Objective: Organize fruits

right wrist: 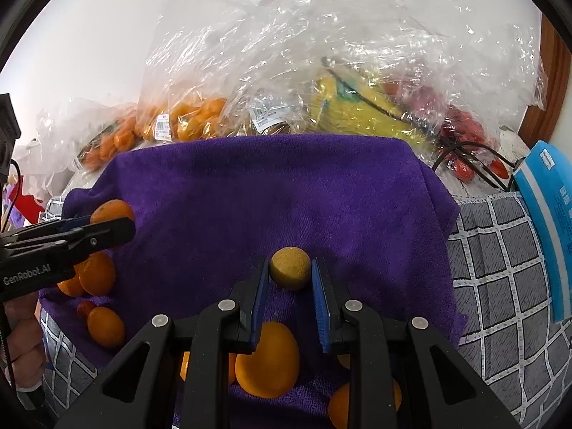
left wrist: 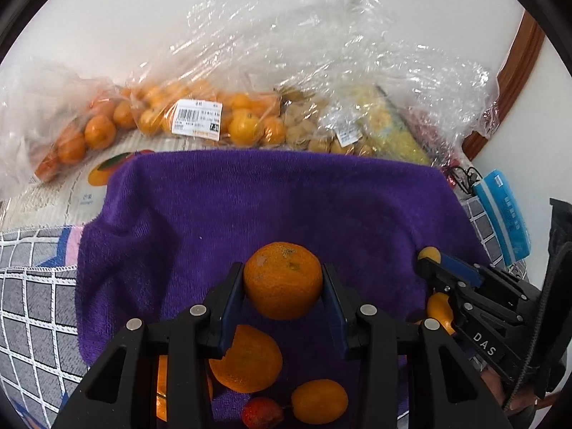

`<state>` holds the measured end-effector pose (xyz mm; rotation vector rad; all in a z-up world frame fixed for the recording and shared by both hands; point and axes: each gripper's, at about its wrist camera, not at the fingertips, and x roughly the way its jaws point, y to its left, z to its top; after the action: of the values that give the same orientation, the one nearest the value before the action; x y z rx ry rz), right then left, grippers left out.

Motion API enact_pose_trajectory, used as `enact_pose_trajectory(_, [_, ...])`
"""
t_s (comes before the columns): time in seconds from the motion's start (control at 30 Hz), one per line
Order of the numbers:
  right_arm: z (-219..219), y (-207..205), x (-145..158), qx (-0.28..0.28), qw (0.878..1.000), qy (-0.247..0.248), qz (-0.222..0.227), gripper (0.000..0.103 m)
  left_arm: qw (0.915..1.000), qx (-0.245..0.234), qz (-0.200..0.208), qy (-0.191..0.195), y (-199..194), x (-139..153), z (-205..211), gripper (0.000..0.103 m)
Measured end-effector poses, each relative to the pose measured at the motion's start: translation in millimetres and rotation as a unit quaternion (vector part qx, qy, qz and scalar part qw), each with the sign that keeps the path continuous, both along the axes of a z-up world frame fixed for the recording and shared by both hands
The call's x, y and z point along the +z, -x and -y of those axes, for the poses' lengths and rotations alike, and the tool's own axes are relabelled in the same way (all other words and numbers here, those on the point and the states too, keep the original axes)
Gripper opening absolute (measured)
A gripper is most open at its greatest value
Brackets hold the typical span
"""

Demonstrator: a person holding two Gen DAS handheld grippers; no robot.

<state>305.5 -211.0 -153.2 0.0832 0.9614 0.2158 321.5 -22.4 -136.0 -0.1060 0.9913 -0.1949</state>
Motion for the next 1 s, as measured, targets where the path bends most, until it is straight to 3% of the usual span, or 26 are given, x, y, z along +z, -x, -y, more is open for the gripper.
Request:
enact_pose_trajectory(0.23, [-0.2, 0.9, 1.9, 0.002, 1.000, 0.003, -0.001, 0.024, 0.9995, 0.006, -0.029, -0.009, -1.8, -9.3, -0.5, 0.041])
enact_pose_trajectory(0.33, [-2.2, 2.4, 2.3, 0.009, 1.000, 0.003, -0.005, 0.026, 0.9996, 0.009, -0.024, -0.010, 2.8, -7.7, -1.4, 0.041])
enact_pose_trajectory(0.47, [-6.1, 7.4, 8.6, 0.017, 1.000, 0.012, -0.002, 0.041, 0.9997, 0.011, -0.020, -0.002, 11.2, 2.2, -4.1, 0.053])
enact_pose_trajectory(0.57, [-4.1, 17.3, 24.3, 0.014, 1.000, 0.008, 0.013, 0.050, 0.9999, 0.014, -0.007, -0.003, 22.7, 14.9, -8.5, 0.058])
enact_pose_trajectory(0.8, [2.7, 62.5, 69.4, -0.009, 0.998, 0.008, 0.058, 0.069, 0.9989, 0.023, 0.039, -0.013, 69.0, 49.7, -9.9, 0.058])
enact_pose_trajectory(1.0, [2.0, 120.4, 108.5, -0.029, 0.995, 0.035, 0.086, 0.070, 0.9959, 0.028, 0.084, -0.018, 131.7, 78.5, -8.7, 0.070])
